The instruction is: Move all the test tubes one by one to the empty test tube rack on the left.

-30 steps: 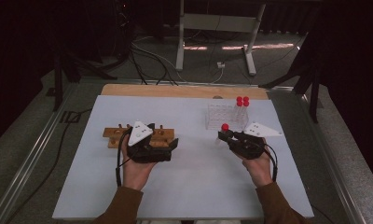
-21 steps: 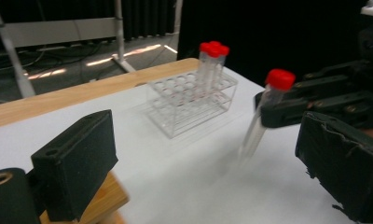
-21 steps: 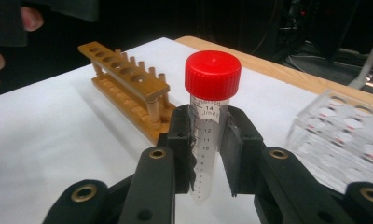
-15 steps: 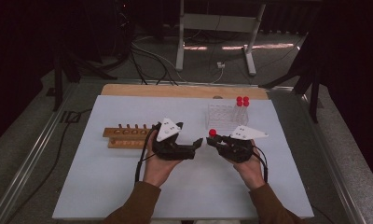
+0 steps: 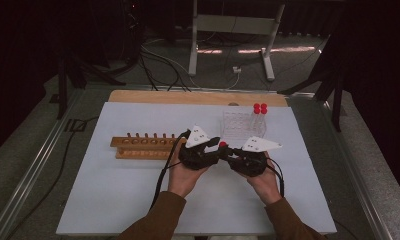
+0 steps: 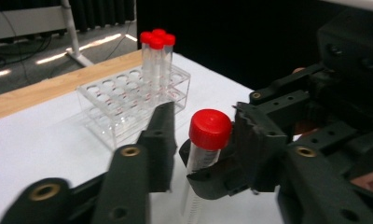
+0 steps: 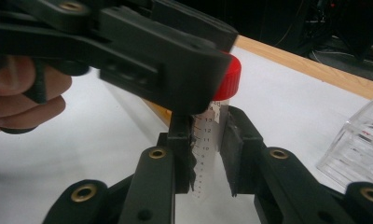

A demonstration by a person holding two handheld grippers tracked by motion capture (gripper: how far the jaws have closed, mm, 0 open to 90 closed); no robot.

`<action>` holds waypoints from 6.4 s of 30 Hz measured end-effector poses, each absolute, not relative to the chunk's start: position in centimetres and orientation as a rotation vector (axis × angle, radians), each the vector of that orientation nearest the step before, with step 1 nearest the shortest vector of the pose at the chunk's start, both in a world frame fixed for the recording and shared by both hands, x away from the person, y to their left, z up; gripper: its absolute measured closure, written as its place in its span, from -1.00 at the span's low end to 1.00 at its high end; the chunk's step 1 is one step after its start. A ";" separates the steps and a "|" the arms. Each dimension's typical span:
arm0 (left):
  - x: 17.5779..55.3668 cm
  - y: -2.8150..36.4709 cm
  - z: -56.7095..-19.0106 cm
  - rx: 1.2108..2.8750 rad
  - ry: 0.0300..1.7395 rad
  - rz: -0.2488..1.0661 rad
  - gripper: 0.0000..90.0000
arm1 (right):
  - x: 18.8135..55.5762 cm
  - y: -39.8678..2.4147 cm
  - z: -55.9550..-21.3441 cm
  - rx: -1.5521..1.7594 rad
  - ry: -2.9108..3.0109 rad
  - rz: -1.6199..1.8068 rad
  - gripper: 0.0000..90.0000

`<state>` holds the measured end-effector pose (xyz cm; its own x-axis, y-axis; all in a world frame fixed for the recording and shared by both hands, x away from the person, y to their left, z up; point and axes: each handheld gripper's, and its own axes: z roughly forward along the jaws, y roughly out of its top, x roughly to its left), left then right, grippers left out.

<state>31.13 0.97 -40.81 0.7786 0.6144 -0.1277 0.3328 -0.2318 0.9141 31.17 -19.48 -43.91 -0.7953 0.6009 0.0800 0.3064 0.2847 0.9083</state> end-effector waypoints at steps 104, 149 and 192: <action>34.4 12.4 -44.7 1.759 1.057 0.541 0.51 | 31.9 -23.2 -43.2 0.982 2.098 1.662 -0.98; 27.7 19.0 -43.8 1.548 1.110 0.600 -0.99 | 35.2 -27.6 -41.7 1.126 1.919 1.454 -0.90; 27.0 20.4 -43.6 1.490 1.143 0.616 -0.98 | 44.1 -29.7 -47.3 1.369 1.787 1.121 0.58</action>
